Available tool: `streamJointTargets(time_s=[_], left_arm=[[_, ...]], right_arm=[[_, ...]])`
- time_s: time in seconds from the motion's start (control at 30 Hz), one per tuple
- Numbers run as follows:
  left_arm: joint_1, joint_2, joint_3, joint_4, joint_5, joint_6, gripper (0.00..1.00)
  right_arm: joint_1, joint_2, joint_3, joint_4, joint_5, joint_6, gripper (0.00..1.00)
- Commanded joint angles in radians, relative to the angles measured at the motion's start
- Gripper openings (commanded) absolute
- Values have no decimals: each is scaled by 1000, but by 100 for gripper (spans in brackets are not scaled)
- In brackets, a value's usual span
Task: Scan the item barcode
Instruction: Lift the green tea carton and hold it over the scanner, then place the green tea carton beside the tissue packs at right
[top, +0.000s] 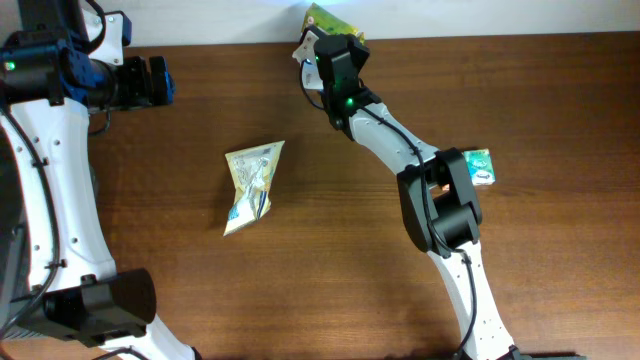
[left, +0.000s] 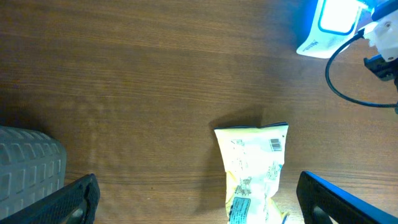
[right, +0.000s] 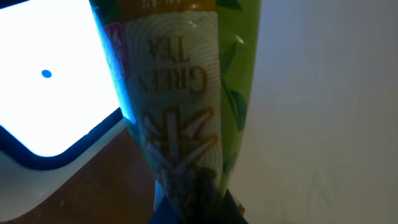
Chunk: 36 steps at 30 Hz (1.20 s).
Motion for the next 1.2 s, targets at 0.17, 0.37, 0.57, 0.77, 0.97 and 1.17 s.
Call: streamJointTargets(time_s=[0.17, 0.37, 0.57, 0.77, 0.97, 1.17], left_arm=[[3, 3, -2, 2, -1, 5, 99], [4, 3, -2, -2, -4, 5, 99], [3, 3, -2, -2, -4, 5, 99], [3, 3, -2, -2, -4, 5, 99], [4, 3, -2, -2, -4, 5, 99], [4, 3, -2, -2, -4, 5, 99]], right_arm=[[3, -418, 22, -475, -242, 508, 4], [-32, -604, 22, -1037, -418, 828, 5], [-148, -515, -17, -1510, -522, 1091, 4], [-206, -445, -289, -1373, -599, 1113, 4], [-269, -445, -550, -1171, -591, 1192, 4], [-461, -445, -627, -1086, -560, 1179, 4]])
